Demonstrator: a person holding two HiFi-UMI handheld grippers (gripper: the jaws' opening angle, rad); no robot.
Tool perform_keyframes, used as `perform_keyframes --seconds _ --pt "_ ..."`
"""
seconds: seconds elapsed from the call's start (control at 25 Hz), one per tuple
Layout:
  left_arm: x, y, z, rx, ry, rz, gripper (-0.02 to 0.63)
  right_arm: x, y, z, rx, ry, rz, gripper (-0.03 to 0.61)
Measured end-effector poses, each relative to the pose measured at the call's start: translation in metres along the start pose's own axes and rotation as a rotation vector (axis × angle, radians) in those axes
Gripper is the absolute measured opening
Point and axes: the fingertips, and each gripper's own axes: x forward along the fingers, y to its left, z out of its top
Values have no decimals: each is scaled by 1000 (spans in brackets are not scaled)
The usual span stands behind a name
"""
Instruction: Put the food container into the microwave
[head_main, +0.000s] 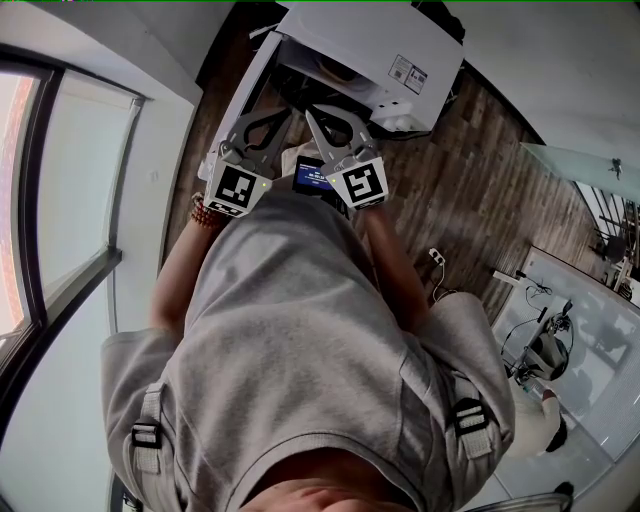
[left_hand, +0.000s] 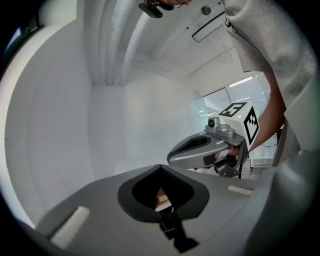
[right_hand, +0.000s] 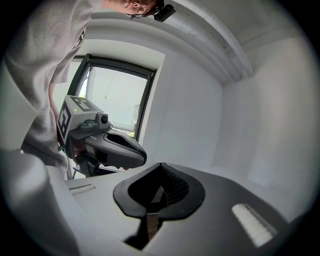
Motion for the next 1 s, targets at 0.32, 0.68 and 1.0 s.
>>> perform_keyframes --seconds 0.32,0.68,1.0 --pt "0 -1 0 -4 0 -3 -2 -1 -2 -9 -6 25 -5 14" --pt "1 1 -5 -14 9 -2 -2 3 -2 -18 38 21 0 14" --pt "3 8 -10 -20 19 7 -2 9 -14 -32 64 68 -6 14"
